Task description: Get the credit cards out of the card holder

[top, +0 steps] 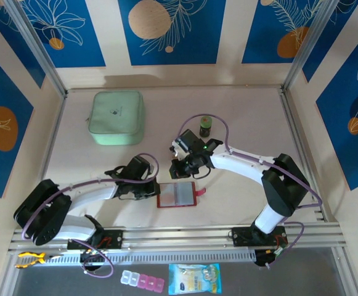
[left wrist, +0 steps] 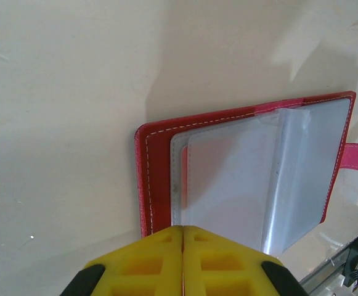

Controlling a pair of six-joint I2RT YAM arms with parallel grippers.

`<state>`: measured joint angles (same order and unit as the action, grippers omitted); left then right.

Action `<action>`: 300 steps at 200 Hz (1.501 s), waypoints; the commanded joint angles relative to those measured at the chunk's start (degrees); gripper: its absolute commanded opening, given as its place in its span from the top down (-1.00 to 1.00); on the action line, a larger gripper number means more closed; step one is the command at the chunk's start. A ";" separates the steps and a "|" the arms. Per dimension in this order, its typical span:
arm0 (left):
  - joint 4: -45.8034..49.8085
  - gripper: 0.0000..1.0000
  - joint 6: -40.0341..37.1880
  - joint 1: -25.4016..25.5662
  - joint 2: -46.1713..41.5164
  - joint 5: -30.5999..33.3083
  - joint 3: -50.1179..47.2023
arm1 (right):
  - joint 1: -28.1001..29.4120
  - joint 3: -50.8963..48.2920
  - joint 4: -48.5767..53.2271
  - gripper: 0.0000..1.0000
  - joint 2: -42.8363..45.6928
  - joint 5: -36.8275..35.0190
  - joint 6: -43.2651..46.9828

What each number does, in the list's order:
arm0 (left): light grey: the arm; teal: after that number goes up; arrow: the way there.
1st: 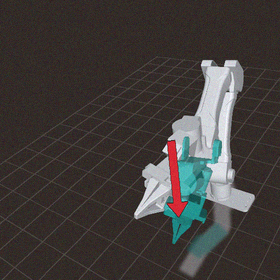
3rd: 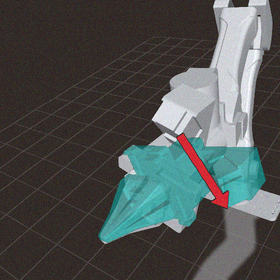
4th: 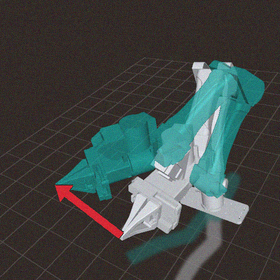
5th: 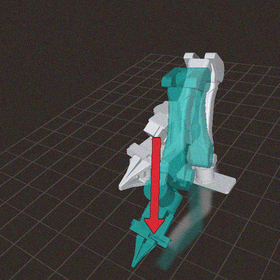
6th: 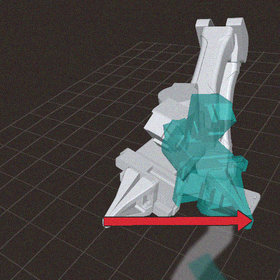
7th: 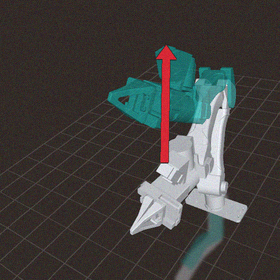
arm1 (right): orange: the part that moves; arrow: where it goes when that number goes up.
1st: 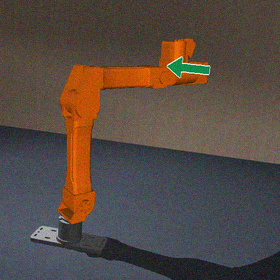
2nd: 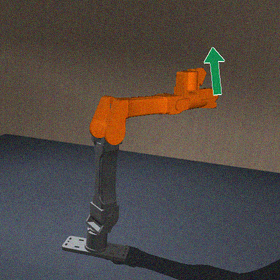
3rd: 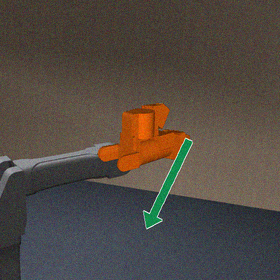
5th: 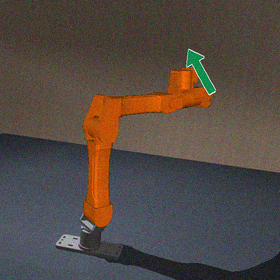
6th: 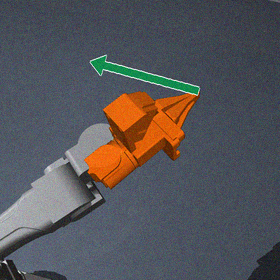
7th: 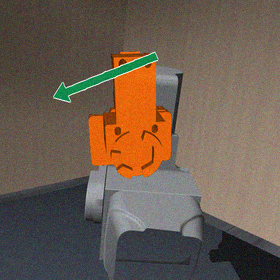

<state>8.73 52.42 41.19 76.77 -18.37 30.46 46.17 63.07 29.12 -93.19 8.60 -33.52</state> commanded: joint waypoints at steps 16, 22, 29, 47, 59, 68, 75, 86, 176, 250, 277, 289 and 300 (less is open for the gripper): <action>0.67 0.85 -0.52 0.55 1.38 0.06 -0.93 | 1.42 -1.87 1.37 0.66 -0.58 0.01 -7.20; 0.67 0.85 -0.49 0.56 1.53 0.00 -1.03 | 1.58 -2.13 1.40 0.62 -0.83 0.12 -7.79; 0.74 0.85 -0.51 0.56 1.77 -0.02 -1.16 | 1.76 -2.37 1.43 0.59 -0.99 0.02 -8.45; 1.23 0.85 -0.56 0.55 1.77 0.23 -1.24 | 2.52 -3.03 1.27 0.55 -1.47 -0.34 -10.26; 1.72 0.85 -0.57 0.49 1.63 0.42 -1.32 | 3.19 -3.21 1.13 0.52 -2.13 -0.02 -11.49; 2.06 0.85 -0.57 0.56 1.45 0.61 -1.51 | 3.76 -3.30 0.95 0.50 -2.64 0.32 -12.19; 2.31 0.85 -0.58 0.56 1.20 0.79 -1.69 | 4.24 -3.30 0.87 0.49 -3.06 0.44 -12.64; 2.63 0.86 -0.57 0.47 0.88 1.01 -1.95 | 4.91 -3.30 0.66 0.48 -3.68 0.73 -13.29; 4.84 0.85 -0.92 0.14 -1.73 2.90 -2.57 | 7.87 -1.37 -2.23 0.48 -8.88 3.78 -15.42; 4.60 0.85 -0.83 0.07 -2.04 3.08 -2.91 | 8.06 -0.58 -3.11 0.53 -10.87 4.67 -15.26; 4.49 0.85 -0.88 0.10 -1.97 2.99 -3.02 | 8.13 -0.67 -3.55 0.60 -11.39 5.07 -15.26; 4.53 0.85 -0.92 0.08 -1.98 2.99 -2.98 | 8.08 -0.58 -3.50 0.60 -11.87 5.07 -15.34; 4.61 0.85 -1.05 0.01 -1.98 2.99 -3.01 | 8.05 -0.36 -2.98 0.60 -12.15 4.67 -15.44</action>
<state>11.53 52.16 41.28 75.42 -16.40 28.49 53.89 61.08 25.32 -104.12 12.27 -48.34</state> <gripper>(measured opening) 0.074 0.200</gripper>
